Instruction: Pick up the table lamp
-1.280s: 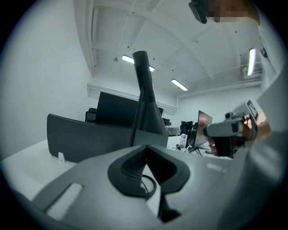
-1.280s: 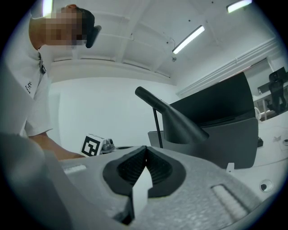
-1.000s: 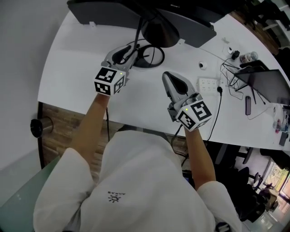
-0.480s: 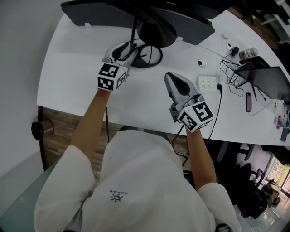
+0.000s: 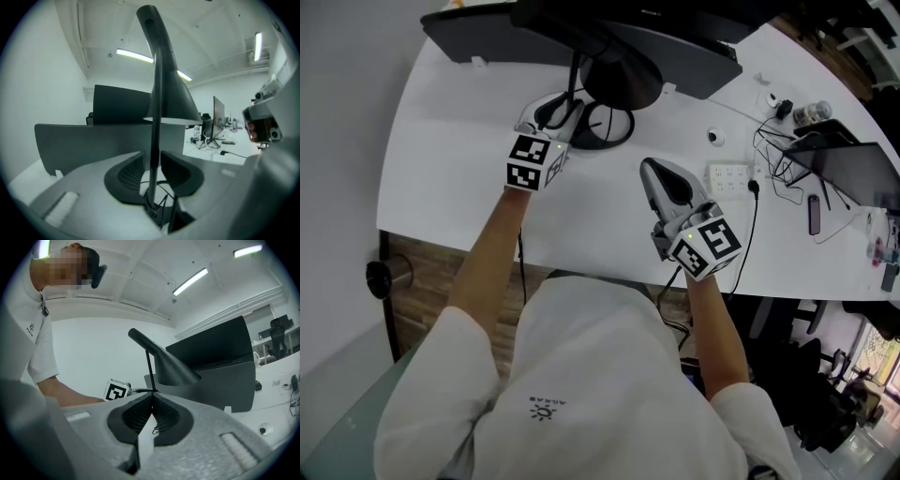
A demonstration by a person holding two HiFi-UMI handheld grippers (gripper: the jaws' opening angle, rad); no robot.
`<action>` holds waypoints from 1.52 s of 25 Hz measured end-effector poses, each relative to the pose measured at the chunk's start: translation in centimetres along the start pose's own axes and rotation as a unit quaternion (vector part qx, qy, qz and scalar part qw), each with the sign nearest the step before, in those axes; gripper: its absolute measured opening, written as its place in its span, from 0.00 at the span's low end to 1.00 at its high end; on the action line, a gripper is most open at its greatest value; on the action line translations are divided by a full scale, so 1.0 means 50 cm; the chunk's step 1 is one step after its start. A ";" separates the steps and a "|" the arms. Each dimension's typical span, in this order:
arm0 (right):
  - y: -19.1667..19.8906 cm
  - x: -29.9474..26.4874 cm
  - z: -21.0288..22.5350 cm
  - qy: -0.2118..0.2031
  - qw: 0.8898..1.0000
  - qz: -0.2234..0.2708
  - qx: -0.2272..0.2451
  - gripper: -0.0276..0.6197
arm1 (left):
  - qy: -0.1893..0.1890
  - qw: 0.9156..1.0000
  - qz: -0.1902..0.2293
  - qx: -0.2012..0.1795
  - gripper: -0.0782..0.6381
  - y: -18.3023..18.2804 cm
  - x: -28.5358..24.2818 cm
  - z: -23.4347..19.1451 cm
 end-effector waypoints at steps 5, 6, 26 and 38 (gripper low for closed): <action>0.000 -0.004 0.011 0.001 1.000 -0.001 -0.004 0.04 | 0.011 1.000 0.002 -0.003 0.25 -0.010 -0.013 0.001; -0.001 -0.006 0.013 0.002 1.000 -0.001 -0.006 0.04 | 0.013 1.000 0.002 -0.004 0.25 -0.011 -0.015 0.000; 0.082 -0.071 0.025 -0.016 0.999 -0.035 -0.008 0.04 | 0.030 1.000 0.009 0.003 0.17 -0.014 -0.021 0.005; 0.094 -0.064 0.030 -0.016 0.999 -0.039 -0.012 0.04 | 0.011 0.999 0.035 0.018 0.16 -0.029 -0.001 0.012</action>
Point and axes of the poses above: the fingertips, and each gripper's own axes: x backward along the fingers, z to its right, y out of its underside, the point moved 1 cm from there along x, backward along the fingers, and after that the axes turned 7 degrees about z, right-handed, at the moved point
